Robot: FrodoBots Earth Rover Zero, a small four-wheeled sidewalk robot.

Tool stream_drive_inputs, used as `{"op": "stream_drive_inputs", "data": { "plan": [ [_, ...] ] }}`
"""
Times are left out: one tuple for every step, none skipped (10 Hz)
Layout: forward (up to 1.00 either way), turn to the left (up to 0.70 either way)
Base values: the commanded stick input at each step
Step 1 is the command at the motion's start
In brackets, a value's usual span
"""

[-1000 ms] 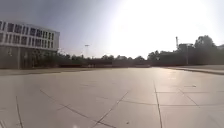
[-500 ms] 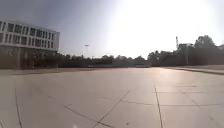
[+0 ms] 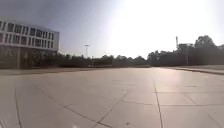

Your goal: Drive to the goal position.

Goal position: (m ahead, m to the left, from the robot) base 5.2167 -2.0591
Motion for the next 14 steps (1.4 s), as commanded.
{"op": "stream_drive_inputs", "data": {
  "plan": [
    [0.07, 0.01],
    [0.07, 0.01],
    [0.07, 0.01],
    [0.07, 0.0],
    [0.07, 0.0],
    [0.06, 0.0],
    [0.07, 0.01],
    [0.07, 0.0],
    [0.07, 0.0],
    [0.06, 0.01],
    [0.06, 0.01],
    [0.06, 0.01],
    [0.06, 0.01],
    [0.06, 0.01]
  ]
}}
